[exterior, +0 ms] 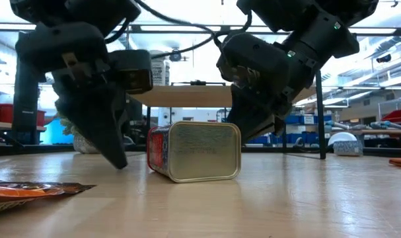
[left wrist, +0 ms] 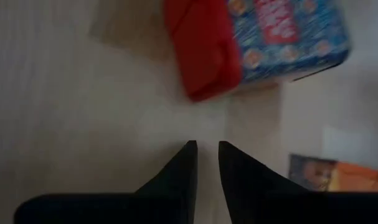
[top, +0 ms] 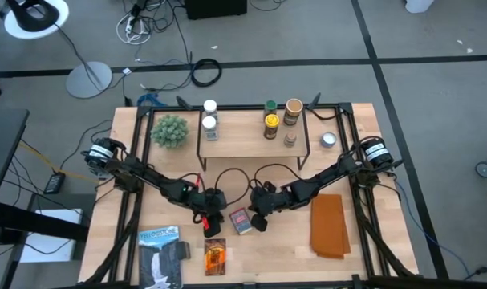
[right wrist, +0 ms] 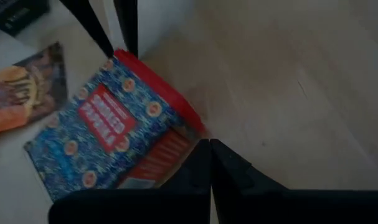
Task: Shelf spices
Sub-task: Put the red seasoning can onto the shelf
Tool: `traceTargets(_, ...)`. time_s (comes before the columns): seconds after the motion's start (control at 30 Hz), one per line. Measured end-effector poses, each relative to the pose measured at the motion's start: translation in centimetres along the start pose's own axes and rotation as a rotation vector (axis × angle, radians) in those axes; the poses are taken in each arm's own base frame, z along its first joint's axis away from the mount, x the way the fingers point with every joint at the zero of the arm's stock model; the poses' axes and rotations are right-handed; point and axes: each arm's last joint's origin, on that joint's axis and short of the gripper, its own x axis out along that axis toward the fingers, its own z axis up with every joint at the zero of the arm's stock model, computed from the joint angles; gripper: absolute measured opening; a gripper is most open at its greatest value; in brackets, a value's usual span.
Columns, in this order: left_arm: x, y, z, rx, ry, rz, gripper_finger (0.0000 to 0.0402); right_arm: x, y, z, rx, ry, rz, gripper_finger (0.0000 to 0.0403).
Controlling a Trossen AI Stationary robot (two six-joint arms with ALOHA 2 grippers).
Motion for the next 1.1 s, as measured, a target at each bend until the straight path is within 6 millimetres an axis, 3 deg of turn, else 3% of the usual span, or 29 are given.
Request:
traceTargets(0.23, 0.0, -0.5, 0.9, 0.044, -0.103, -0.034, 0.0069, 0.0, 0.3, 0.3, -0.026, -0.02, 0.048, 0.0)
traceTargets(0.9, -0.1, -0.2, 1.2, 0.093, -0.135, 0.033, 0.0069, -0.1, 0.4, 0.3, -0.074, -0.042, 0.021, 0.0)
traceTargets(1.1, -0.3, -0.7, 1.8, 0.13, -0.13, 0.045, 0.0069, -1.0, 0.9, 0.6, -0.109, -0.106, -0.022, 0.0)
